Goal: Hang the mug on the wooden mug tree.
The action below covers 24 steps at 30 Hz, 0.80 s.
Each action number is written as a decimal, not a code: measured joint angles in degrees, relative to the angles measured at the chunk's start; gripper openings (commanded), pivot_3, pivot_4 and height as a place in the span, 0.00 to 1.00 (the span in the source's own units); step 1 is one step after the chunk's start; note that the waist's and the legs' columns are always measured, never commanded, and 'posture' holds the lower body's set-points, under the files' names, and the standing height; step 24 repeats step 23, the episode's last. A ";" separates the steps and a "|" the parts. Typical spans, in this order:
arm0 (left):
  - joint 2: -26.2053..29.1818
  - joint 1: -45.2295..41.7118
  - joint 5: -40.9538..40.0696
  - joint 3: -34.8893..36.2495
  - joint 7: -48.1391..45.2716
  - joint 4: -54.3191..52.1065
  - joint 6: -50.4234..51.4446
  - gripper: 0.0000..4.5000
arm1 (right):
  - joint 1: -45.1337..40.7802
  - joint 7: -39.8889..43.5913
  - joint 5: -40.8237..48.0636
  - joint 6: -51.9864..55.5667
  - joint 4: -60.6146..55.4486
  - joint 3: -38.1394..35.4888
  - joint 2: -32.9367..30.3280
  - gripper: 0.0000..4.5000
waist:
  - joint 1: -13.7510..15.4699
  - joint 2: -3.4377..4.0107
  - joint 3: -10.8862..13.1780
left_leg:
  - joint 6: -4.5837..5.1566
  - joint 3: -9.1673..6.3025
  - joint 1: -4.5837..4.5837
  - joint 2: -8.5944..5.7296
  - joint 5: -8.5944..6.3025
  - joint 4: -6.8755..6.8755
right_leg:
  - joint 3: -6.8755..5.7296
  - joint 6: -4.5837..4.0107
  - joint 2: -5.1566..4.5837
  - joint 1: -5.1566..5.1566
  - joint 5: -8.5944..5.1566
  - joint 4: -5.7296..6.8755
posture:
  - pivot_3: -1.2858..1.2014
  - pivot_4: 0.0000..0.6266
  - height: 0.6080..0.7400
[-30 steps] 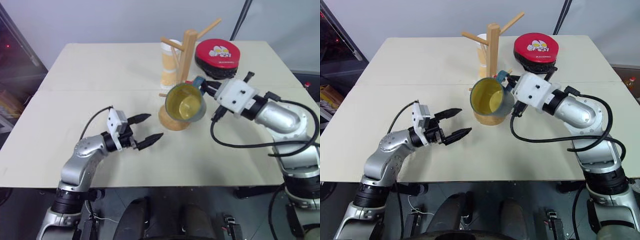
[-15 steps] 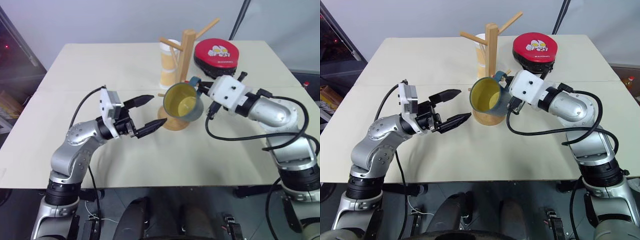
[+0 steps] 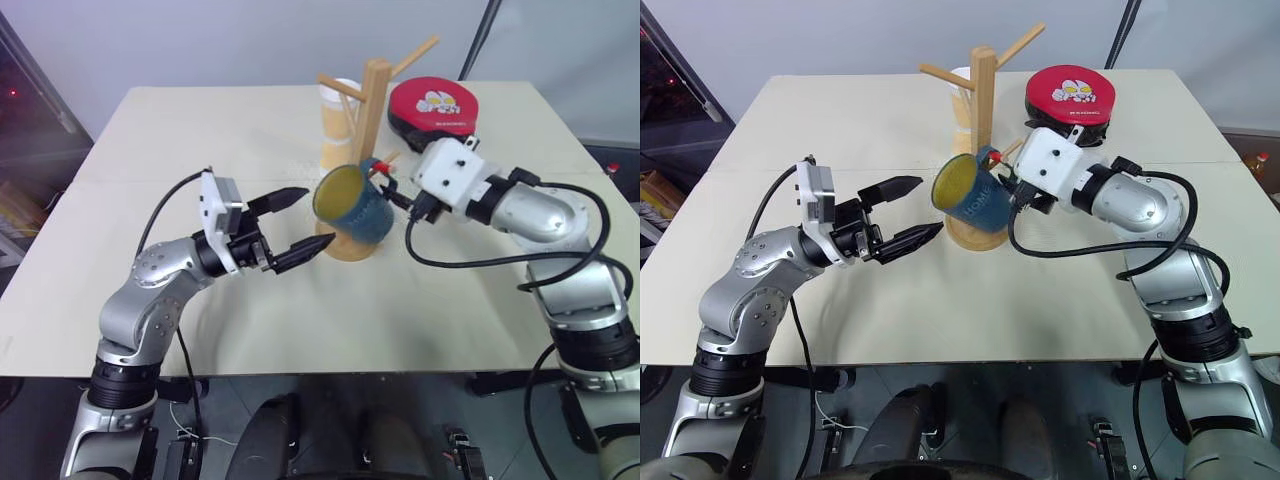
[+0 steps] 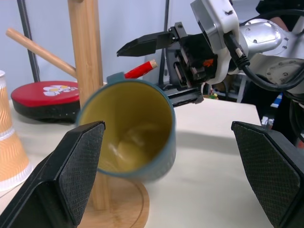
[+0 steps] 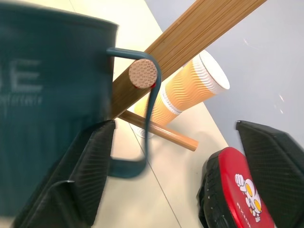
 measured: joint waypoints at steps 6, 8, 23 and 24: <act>-1.23 1.21 1.30 0.90 3.48 1.78 -0.52 1.00 | 10.70 -0.32 9.56 1.67 -3.41 -14.71 3.12 0.87 | 0.16 -0.09 0.01 | 0.02 -0.02 0.02 -0.01 -0.02 0.02 | 0.00 0.01 -0.04 0.15 0.00 -0.10 | 0.52 0.24 1.00; -2.76 1.47 2.67 2.05 6.19 4.28 -1.71 1.00 | 15.33 -1.58 13.85 2.14 -3.39 -19.78 7.23 0.87 | 0.06 -0.09 0.01 | 0.02 -0.03 0.06 -0.01 -0.01 0.02 | 0.00 0.01 -0.03 0.15 0.00 -0.02 | 0.52 0.24 1.00; -7.63 9.08 17.90 7.29 23.79 18.37 -12.76 1.00 | 30.25 -10.69 17.52 -16.92 13.10 -21.86 24.82 0.87 | -0.24 -0.11 -0.03 | 0.01 0.21 0.30 0.03 -0.02 -0.06 | 0.21 0.03 0.02 0.13 0.01 0.11 | 0.52 0.24 1.00; -7.63 9.08 17.90 7.29 23.79 18.37 -12.76 1.00 | 30.25 -10.69 17.52 -16.92 13.10 -21.86 24.82 0.87 | -0.24 -0.11 -0.03 | 0.01 0.21 0.30 0.03 -0.02 -0.06 | 0.21 0.03 0.02 0.13 0.01 0.11 | 0.52 0.24 1.00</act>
